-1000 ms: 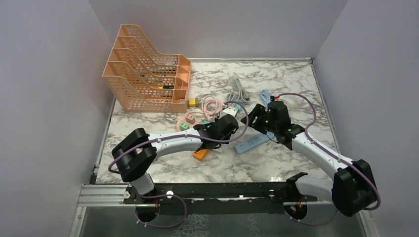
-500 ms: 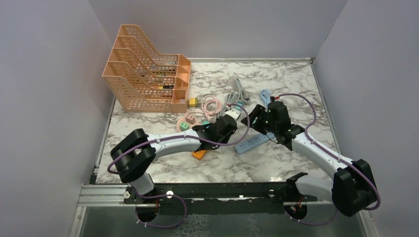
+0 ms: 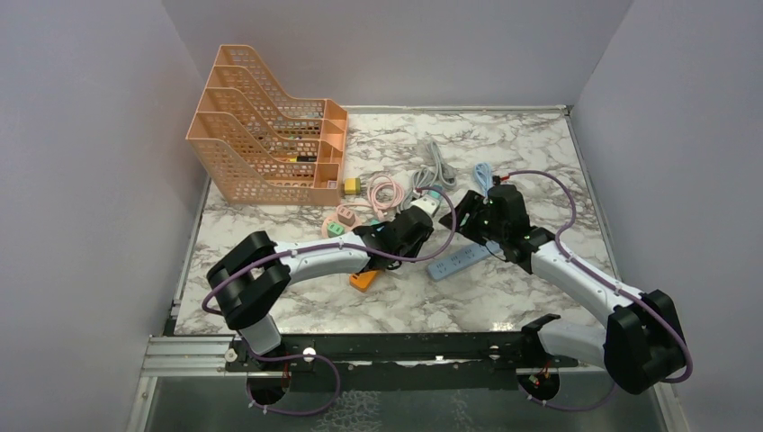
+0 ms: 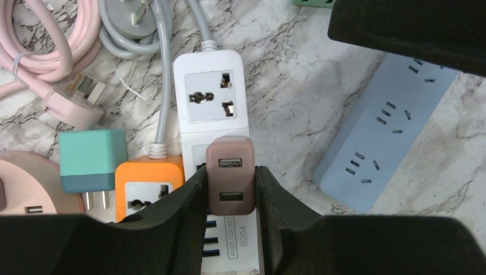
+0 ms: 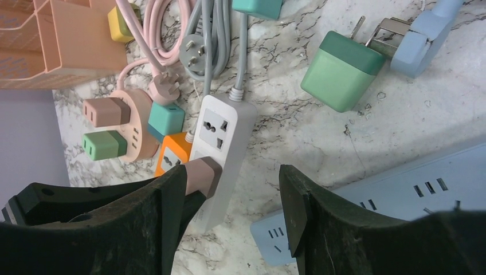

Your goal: Insert the plug

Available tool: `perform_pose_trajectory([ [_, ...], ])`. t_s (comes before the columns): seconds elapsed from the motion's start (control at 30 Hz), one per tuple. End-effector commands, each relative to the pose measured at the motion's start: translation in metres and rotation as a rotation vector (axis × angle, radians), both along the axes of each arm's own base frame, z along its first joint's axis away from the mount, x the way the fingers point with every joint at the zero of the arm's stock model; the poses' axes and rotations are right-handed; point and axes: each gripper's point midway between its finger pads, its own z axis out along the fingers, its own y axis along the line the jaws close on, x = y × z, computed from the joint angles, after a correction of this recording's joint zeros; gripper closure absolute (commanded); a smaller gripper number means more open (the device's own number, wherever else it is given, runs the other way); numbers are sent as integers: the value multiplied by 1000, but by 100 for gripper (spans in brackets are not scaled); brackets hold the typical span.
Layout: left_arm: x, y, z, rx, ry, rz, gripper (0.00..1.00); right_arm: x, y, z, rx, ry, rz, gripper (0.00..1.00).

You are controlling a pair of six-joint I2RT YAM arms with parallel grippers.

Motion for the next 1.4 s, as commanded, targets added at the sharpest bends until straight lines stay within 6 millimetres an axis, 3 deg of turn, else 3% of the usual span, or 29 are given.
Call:
perform_pose_trajectory([
  [0.0, -51, 83, -86, 333, 247, 26, 100, 6, -5, -2, -33, -16, -14, 40],
  [0.27, -43, 55, -55, 194, 230, -9, 79, 8, -14, -5, -82, -6, -46, 41],
  [0.53, -21, -1, 39, -36, 164, -57, 40, 8, -23, -2, -113, -9, -77, 42],
  [0.7, -10, -12, 87, -129, 88, -48, 25, 12, -26, -4, -157, -10, -68, 39],
  [0.83, -5, -3, 115, -174, 20, -12, 23, 18, -30, -14, -225, 31, -65, 39],
  [0.97, -4, 16, 130, -225, -60, 42, 23, 24, -26, -21, -271, 69, -16, 39],
  [1.37, -18, 94, 167, -473, -337, 180, 17, 29, -18, -56, -330, 208, 42, 35],
])
